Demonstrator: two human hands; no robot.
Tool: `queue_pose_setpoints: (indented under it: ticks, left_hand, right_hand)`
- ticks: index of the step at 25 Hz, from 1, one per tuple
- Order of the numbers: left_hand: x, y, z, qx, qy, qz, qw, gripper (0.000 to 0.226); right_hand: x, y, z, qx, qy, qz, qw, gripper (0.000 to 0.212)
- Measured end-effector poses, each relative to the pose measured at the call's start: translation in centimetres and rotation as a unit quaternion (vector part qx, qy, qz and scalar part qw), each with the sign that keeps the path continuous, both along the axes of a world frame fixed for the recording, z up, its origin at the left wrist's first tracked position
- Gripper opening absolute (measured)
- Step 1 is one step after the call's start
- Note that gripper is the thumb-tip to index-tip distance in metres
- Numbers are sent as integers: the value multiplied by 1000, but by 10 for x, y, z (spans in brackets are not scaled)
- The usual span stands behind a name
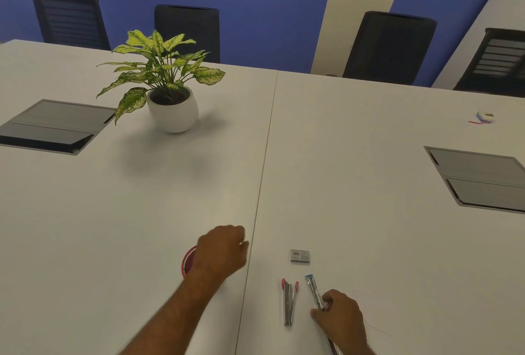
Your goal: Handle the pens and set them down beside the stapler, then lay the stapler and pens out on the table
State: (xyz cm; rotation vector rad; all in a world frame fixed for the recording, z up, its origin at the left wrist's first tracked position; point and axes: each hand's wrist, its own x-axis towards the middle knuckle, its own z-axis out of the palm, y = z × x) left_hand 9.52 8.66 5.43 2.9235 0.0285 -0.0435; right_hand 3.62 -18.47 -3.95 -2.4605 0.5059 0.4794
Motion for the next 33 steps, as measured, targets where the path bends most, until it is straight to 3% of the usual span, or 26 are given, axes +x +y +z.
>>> queue_pose_setpoints:
  ticks: [4, 8, 11, 14, 18, 25, 30, 33]
  left_hand:
    - [-12, -39, -37, -99, 46, -45, 993, 28]
    - [-3, -70, -75, -307, 180, 94, 930, 37]
    - [10, -88, -90, -327, 245, 119, 905, 51]
    - [21, -101, -99, -318, 286, 126, 895, 55]
    - [28, -113, -95, -327, 311, 126, 883, 48]
    - [29, -118, -99, -366, 322, 113, 866, 54]
    - [20, -118, -77, -438, 282, 128, 844, 43]
    - [10, -118, -65, -477, 225, 148, 837, 36]
  right_hand:
    - [10, -1, 6, -16, -61, -32, 997, 28]
    - [36, -1, 0, 57, -49, -62, 995, 32]
    - [59, 3, -5, 82, 20, -48, 995, 49]
    - [75, 10, -7, 61, 60, -1, 996, 53]
    - [85, 18, -11, 10, 94, 52, 994, 38]
    - [86, 24, -3, -7, 101, 53, 993, 39]
    - [81, 18, -4, 87, 68, -10, 994, 50]
    - [74, 16, 9, 163, -34, -96, 981, 27]
